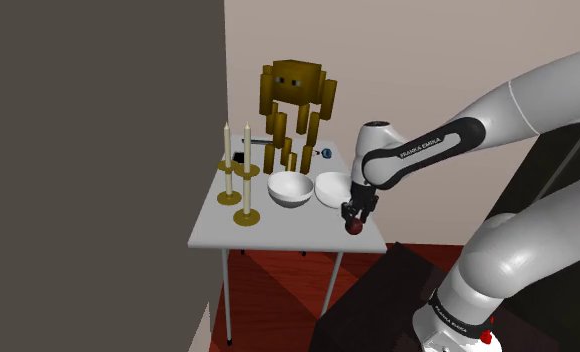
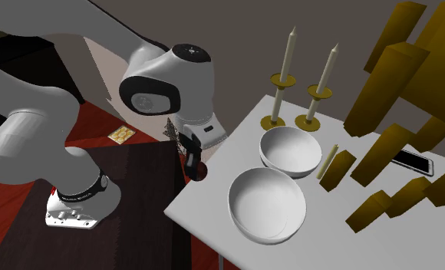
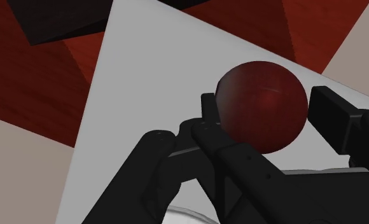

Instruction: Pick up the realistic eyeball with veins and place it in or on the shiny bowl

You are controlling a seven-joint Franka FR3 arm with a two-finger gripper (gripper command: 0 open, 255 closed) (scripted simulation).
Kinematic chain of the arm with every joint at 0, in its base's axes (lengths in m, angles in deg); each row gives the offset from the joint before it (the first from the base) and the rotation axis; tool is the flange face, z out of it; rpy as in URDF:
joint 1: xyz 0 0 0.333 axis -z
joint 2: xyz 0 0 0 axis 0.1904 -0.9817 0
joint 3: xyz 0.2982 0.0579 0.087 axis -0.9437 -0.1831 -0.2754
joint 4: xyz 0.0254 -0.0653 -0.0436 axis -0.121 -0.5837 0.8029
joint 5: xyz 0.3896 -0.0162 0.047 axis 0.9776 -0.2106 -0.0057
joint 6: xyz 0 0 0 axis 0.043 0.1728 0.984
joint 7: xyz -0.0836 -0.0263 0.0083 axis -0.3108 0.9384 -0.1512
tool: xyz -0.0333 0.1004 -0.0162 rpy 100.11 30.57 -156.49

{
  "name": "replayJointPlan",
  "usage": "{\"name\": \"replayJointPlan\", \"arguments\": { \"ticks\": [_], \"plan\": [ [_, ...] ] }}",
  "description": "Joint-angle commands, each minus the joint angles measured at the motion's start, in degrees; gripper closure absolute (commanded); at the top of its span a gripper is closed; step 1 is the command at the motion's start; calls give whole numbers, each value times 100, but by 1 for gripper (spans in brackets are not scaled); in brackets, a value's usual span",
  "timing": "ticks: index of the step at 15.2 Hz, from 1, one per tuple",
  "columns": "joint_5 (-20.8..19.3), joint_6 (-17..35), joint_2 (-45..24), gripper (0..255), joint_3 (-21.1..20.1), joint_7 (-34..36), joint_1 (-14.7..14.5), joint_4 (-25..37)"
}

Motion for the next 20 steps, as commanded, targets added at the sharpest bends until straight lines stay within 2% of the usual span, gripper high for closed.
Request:
{"name": "replayJointPlan", "arguments": {
  "ticks": [1, 20],
  "plan": [
    [3, -224, 135, 255, 2, -5, -1, 85],
    [21, -2030, 1013, 255, 11, -38, -11, 1014]
  ]
}}
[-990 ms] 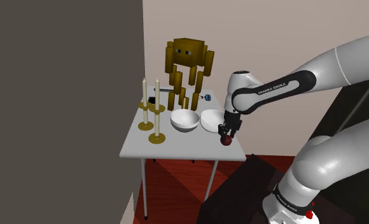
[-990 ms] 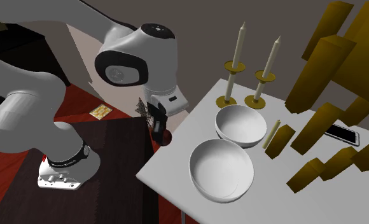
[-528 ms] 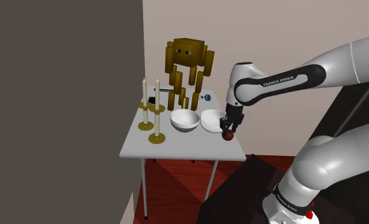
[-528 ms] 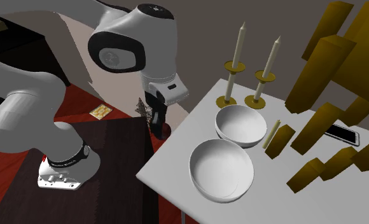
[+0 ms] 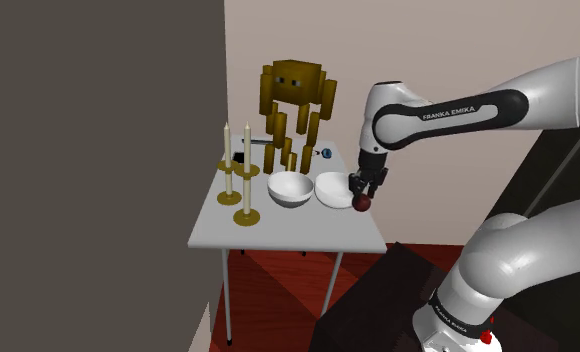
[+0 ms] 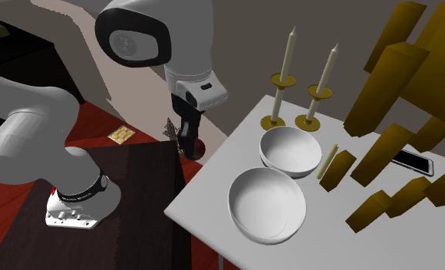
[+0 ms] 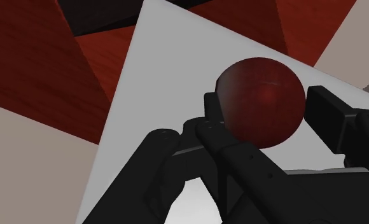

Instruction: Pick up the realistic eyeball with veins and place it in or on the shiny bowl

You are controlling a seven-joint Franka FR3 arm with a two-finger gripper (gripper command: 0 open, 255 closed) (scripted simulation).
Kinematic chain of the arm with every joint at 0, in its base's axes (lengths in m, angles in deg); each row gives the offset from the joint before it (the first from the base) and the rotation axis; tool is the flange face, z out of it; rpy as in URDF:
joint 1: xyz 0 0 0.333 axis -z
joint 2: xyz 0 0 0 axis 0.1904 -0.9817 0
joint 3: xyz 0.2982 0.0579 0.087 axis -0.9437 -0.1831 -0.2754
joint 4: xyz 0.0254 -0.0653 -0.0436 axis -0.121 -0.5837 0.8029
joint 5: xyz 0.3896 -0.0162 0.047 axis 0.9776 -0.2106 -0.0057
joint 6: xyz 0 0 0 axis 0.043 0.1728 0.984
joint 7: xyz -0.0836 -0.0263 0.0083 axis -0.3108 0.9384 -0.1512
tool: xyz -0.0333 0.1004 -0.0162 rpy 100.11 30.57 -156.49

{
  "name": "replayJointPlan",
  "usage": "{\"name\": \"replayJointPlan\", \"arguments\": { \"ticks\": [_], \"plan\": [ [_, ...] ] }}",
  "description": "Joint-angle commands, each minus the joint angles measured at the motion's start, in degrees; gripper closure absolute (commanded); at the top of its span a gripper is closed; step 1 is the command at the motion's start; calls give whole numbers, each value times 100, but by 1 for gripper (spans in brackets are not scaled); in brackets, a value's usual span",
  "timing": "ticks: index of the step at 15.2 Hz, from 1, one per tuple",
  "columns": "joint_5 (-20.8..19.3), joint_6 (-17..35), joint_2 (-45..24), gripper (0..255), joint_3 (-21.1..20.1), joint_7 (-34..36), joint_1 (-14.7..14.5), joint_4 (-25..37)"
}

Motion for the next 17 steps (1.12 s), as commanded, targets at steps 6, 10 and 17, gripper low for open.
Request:
{"name": "replayJointPlan", "arguments": {
  "ticks": [6, 10, 17],
  "plan": [
    [-114, -174, -552, 255, 176, -222, 117, 727],
    [-205, -104, -1384, 255, 396, -517, 238, 1499],
    [-184, -222, -2815, 255, 709, -1027, 403, 3062]
  ]
}}
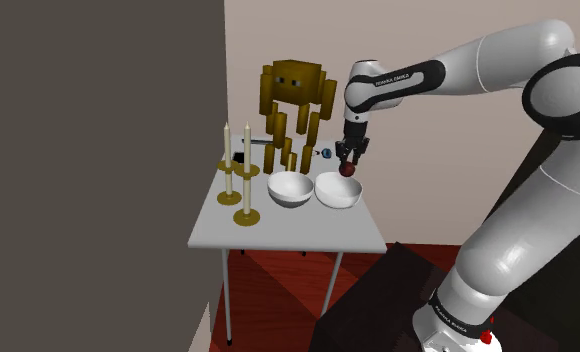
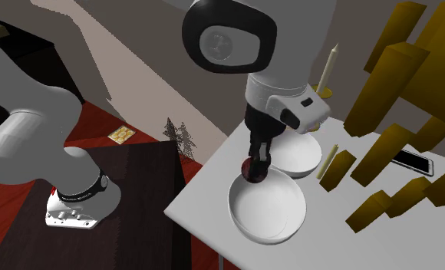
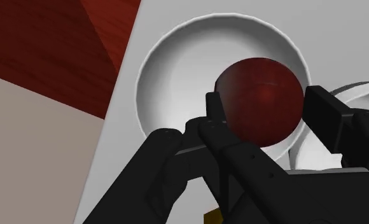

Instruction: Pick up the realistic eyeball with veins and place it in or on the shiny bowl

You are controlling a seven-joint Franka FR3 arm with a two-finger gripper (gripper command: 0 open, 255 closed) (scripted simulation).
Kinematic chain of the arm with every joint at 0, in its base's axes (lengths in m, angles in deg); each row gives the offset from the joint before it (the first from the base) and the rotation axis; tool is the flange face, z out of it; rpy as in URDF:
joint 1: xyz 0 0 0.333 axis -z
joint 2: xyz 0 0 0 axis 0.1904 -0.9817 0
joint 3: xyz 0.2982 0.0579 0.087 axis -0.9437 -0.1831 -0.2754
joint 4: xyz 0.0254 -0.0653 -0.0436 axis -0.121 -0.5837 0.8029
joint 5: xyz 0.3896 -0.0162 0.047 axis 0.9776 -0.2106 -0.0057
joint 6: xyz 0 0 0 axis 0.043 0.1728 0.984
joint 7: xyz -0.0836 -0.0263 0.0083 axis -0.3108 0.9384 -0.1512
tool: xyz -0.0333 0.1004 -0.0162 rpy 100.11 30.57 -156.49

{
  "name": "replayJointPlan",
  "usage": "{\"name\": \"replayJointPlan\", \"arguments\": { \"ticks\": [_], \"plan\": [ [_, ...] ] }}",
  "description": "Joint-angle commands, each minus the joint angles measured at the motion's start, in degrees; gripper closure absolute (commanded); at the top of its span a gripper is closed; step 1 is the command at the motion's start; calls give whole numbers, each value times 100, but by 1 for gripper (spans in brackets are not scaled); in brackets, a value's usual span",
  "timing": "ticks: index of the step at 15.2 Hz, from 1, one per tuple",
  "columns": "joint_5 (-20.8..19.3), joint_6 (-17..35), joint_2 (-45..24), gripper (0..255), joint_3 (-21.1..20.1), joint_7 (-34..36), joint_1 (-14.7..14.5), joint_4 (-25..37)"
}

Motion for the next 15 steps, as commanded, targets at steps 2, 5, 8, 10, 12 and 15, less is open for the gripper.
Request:
{"name": "replayJointPlan", "arguments": {
  "ticks": [2, 5, 8, 10, 12, 15],
  "plan": [
    [71, -176, -774, 255, 130, -260, 86, 953],
    [76, 48, -834, 255, 127, -259, 92, 789],
    [82, 271, -905, 255, 129, -259, 95, 636],
    [88, 419, -957, 255, 130, -260, 96, 540],
    [94, 567, -1015, 255, 131, -261, 98, 449],
    [104, 788, -1109, 255, 132, -264, 100, 322]
  ]
}}
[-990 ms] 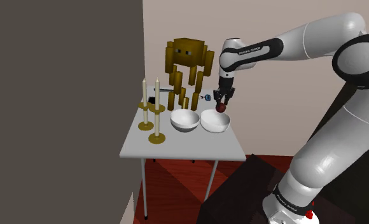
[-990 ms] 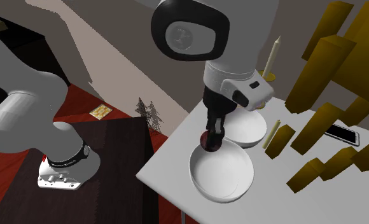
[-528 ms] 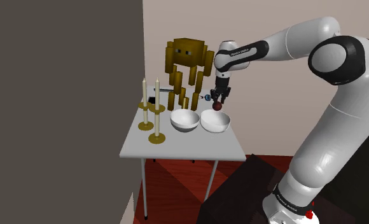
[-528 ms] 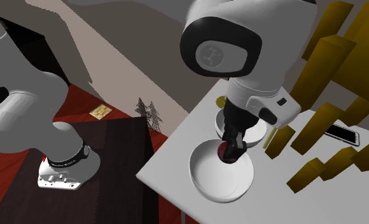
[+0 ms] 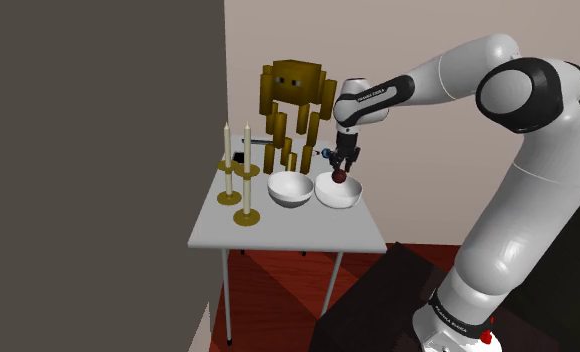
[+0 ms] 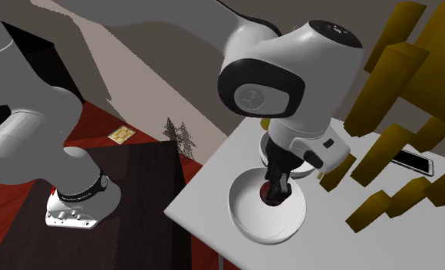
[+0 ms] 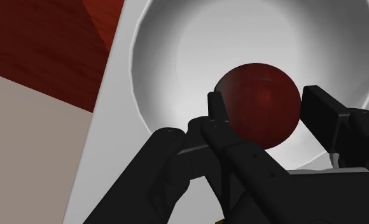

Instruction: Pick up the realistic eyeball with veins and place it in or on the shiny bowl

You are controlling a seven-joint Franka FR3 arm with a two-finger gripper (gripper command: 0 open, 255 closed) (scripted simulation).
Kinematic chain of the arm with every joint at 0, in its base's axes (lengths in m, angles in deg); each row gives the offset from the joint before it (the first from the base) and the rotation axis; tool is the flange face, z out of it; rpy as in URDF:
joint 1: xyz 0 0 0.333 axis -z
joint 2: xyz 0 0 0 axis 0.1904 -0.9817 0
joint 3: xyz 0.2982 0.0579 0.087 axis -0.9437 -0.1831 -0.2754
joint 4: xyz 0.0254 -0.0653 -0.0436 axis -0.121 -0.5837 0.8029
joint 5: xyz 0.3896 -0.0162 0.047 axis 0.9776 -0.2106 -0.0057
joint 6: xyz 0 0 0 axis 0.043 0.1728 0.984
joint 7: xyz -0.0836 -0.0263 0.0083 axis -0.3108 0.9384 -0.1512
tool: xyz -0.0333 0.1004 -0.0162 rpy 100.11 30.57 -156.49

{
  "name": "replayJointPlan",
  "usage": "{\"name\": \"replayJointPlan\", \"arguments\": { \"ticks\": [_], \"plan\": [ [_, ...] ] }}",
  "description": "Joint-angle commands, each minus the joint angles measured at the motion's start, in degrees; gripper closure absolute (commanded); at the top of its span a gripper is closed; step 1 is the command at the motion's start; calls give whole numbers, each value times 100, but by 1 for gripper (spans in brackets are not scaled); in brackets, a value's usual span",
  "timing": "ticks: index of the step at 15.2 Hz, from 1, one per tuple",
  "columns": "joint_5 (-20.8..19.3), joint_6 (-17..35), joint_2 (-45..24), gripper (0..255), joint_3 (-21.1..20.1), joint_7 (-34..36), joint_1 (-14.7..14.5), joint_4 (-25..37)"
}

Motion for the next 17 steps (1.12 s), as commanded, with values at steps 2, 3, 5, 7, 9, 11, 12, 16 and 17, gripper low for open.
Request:
{"name": "replayJointPlan", "arguments": {
  "ticks": [2, 3, 5, 7, 9, 11, 12, 16, 17],
  "plan": [
    [11, 209, -91, 255, 1, -4, 3, -116],
    [15, 283, -127, 255, 1, -5, 3, -153],
    [17, 303, -137, 255, 1, -6, 4, -164],
    [17, 303, -137, 255, 1, -6, 4, -163],
    [17, 303, -137, 255, 1, -6, 4, -163],
    [17, 303, -137, 255, 1, -6, 4, -163],
    [17, 303, -137, 0, 1, -6, 4, -164],
    [17, 303, -137, 0, 1, -6, 4, -164],
    [17, 303, -137, 0, 1, -6, 4, -164]
  ]
}}
